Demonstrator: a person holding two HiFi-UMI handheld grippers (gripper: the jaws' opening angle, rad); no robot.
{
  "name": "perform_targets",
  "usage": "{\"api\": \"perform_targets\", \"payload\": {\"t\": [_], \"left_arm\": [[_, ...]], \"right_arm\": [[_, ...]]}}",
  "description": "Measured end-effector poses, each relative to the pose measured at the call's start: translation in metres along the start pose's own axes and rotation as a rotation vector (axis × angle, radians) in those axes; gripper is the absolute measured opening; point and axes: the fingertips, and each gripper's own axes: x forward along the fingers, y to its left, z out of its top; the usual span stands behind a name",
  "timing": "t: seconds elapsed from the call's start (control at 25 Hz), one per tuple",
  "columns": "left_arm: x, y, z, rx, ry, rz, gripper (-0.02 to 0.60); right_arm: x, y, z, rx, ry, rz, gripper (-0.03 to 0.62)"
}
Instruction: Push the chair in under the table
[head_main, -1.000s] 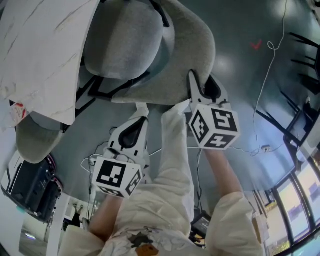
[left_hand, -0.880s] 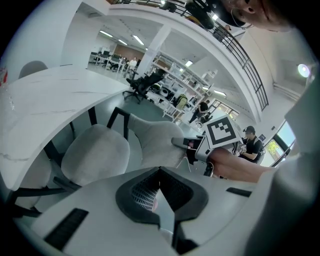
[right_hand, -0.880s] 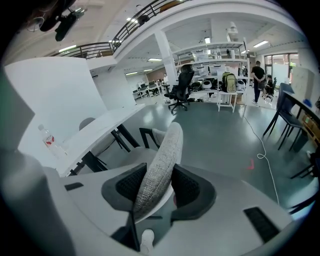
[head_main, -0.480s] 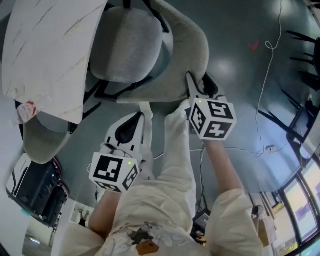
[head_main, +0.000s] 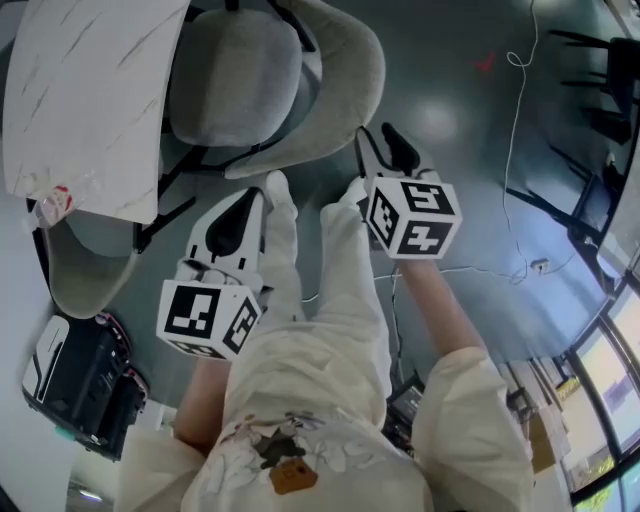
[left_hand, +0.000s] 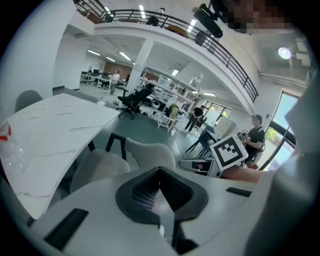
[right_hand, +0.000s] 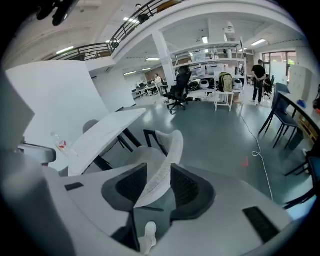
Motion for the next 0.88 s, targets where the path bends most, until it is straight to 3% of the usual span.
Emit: {"api": "perform_targets", "payload": {"t": [0.52, 0.88], "left_arm": [[-0.052, -0.068, 0.033, 0.101, -0.076, -0.054, 0.009], [-0.072, -0.110, 0.058, 0.176, -0.110, -0.124, 0.009]], "right_arm": [[-0.116, 0.015, 0.018, -0.060, -0.054, 0.035, 0.050], [-0.188, 0.021, 0.023, -0.065, -0.059, 0.079, 0.031]]}}
